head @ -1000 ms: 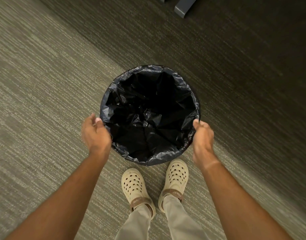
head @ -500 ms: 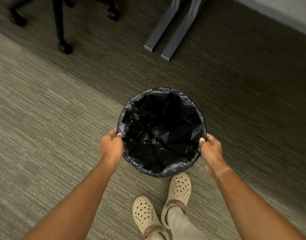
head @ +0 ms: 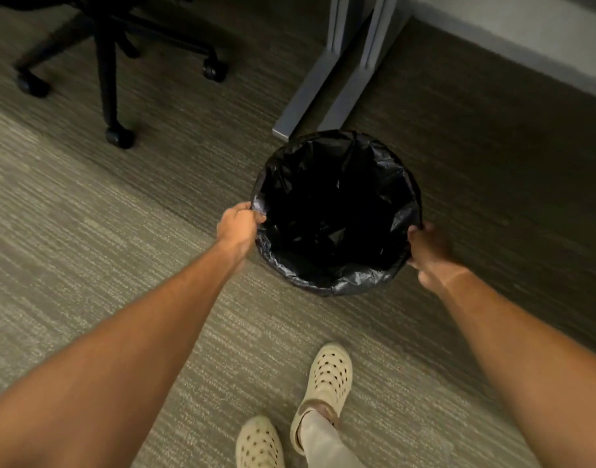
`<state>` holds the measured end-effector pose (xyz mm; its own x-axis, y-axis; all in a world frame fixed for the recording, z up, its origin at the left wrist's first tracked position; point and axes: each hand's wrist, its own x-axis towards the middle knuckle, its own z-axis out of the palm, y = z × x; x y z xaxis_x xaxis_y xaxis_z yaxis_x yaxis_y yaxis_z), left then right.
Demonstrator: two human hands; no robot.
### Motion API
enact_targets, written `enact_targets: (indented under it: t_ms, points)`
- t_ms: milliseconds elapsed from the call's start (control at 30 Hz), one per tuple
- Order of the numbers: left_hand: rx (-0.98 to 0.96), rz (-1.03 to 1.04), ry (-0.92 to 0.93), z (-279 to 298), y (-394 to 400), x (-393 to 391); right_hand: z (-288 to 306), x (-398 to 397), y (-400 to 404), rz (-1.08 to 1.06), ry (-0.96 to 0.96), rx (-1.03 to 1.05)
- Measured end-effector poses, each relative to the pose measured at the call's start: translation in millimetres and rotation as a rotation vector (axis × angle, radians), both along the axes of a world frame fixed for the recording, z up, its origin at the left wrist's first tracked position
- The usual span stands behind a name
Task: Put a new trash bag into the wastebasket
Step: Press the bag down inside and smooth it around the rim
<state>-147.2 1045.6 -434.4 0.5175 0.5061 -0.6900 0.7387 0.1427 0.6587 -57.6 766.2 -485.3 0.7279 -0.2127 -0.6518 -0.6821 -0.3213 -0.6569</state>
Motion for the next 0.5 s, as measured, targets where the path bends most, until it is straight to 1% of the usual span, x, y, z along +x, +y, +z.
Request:
enact_targets:
  t_ms: [100, 233, 333, 500]
  points:
    - [0.009, -0.001, -0.007, -6, 4, 36, -6, 39, 3, 0.011, -0.014, 0.04]
    - [-0.059, 0.015, -0.01, -21, 13, 80, -14, 86, 8, 0.001, -0.018, 0.037]
    - [-0.096, -0.024, -0.04, -31, 17, 108, -21, 111, 10, -0.005, -0.001, 0.04]
    - [-0.136, -0.132, -0.076, -42, 22, 135, -37, 131, 14, -0.042, 0.03, 0.07]
